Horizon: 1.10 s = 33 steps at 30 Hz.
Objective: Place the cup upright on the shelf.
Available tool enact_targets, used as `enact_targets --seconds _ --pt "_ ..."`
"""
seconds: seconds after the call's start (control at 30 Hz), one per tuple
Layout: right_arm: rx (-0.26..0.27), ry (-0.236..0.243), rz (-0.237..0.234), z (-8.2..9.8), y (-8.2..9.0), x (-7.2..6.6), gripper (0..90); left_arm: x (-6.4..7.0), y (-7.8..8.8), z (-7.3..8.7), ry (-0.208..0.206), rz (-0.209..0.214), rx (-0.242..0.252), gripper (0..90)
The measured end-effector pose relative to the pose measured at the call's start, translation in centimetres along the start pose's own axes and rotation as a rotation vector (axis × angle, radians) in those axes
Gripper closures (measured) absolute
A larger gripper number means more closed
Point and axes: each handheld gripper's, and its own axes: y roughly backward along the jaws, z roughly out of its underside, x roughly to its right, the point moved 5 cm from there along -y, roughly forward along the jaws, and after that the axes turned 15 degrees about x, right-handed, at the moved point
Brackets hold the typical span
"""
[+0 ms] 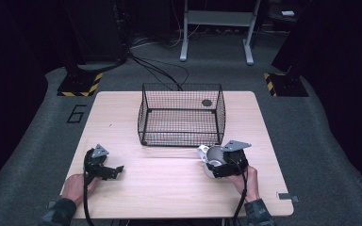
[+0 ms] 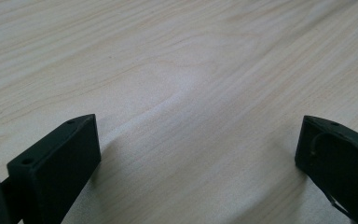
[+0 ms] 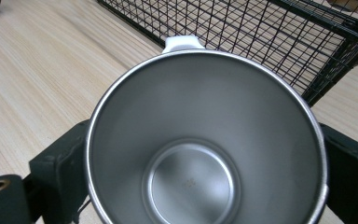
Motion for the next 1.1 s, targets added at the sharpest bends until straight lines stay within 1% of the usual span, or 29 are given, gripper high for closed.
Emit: enact_targets --seconds 0.2,0.27,0.33,0.37,0.43,0.5,0.53,0.57,0.63,0.7,0.73,0.8,0.87,0.93,0.97,1.03,1.07,1.1 --pt "0.032 -0.002 0.000 -0.6 0.6 0.0 5.9 0.0 0.0 0.0 0.000 0.000 0.000 0.1" --pt "0.042 0.009 -0.005 -0.9 0.7 -0.1 5.9 0.0 0.0 0.0 0.001 -0.001 0.000 0.1" --pt "0.042 0.013 -0.004 -1.1 0.8 -0.2 5.9 0.0 0.0 0.0 0.001 -0.001 0.000 0.1" --pt "0.034 0.008 -0.006 -1.2 0.8 -0.3 5.9 0.0 0.0 0.0 0.001 -0.001 0.000 0.1" --pt "0.030 0.020 -0.009 -1.4 0.9 -0.3 5.9 0.0 0.0 0.0 0.000 -0.001 0.000 0.1" --pt "0.029 0.007 -0.011 -1.5 1.1 -0.4 5.9 0.0 0.0 0.0 0.001 -0.001 0.000 0.1" --pt "0.036 0.009 -0.014 -1.6 1.1 -0.3 5.9 0.0 0.0 0.0 0.000 0.000 0.000 0.1" --pt "0.027 0.006 -0.014 -1.7 1.3 -0.3 5.9 0.0 0.0 0.0 0.000 0.000 0.000 0.1" --pt "0.027 0.016 -0.012 -2.0 1.5 -0.2 5.9 0.0 0.0 0.0 0.001 -0.001 0.000 0.1" --pt "0.034 0.004 -0.013 -2.3 1.7 -0.2 5.9 0.0 0.0 0.0 0.001 -0.001 0.000 0.1" --pt "0.034 0.008 -0.021 -2.4 1.7 -0.2 5.9 0.0 0.0 0.0 0.000 0.000 0.000 0.1" --pt "0.038 0.007 -0.019 -2.7 2.0 -0.3 5.9 0.0 0.0 0.0 0.001 -0.001 0.000 0.1" --pt "0.040 0.020 -0.026 -3.2 2.2 -0.4 5.9 0.0 0.0 0.0 0.001 -0.001 0.000 0.1" --pt "0.039 0.018 -0.026 -3.3 2.3 -0.5 5.9 0.0 0.0 0.0 0.001 -0.001 0.000 0.1" --pt "0.047 0.015 -0.024 -3.5 2.4 -0.5 5.9 0.0 0.0 0.0 0.000 0.000 0.000 0.1" --pt "0.044 0.019 -0.033 -3.9 2.6 -0.5 5.9 0.0 0.0 0.0 0.001 -0.001 0.000 0.1" --pt "0.046 0.008 -0.032 -4.1 2.6 -0.6 5.9 0.0 0.0 0.0 0.001 -0.001 0.000 0.1" --pt "0.045 0.016 -0.035 -4.3 2.7 -0.6 6.0 0.0 0.0 0.0 0.002 -0.001 0.005 0.1"
